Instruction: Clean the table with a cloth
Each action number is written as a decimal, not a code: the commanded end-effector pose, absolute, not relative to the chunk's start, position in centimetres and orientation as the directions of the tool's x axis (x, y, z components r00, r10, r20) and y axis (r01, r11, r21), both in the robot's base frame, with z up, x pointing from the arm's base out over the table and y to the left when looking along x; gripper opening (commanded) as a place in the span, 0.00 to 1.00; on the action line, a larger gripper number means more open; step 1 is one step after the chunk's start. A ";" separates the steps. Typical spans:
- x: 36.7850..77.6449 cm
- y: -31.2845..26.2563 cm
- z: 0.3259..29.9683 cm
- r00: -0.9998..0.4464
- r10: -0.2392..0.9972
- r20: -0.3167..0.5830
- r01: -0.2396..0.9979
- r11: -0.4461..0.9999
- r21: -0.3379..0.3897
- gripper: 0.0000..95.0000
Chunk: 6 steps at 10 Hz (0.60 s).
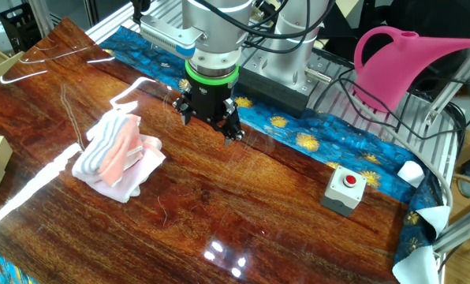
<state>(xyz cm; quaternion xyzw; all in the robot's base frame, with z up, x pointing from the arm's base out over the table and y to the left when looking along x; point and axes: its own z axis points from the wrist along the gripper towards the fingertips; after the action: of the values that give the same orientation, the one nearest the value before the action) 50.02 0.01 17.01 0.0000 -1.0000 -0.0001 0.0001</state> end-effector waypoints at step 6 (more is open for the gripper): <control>50.0 0.0 17.0 -1.000 -0.004 0.012 -0.004 1.000 0.023 0.00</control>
<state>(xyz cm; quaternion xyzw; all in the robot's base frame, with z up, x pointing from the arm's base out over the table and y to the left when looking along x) 50.14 0.03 16.97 0.0021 -0.9999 -0.0120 0.0064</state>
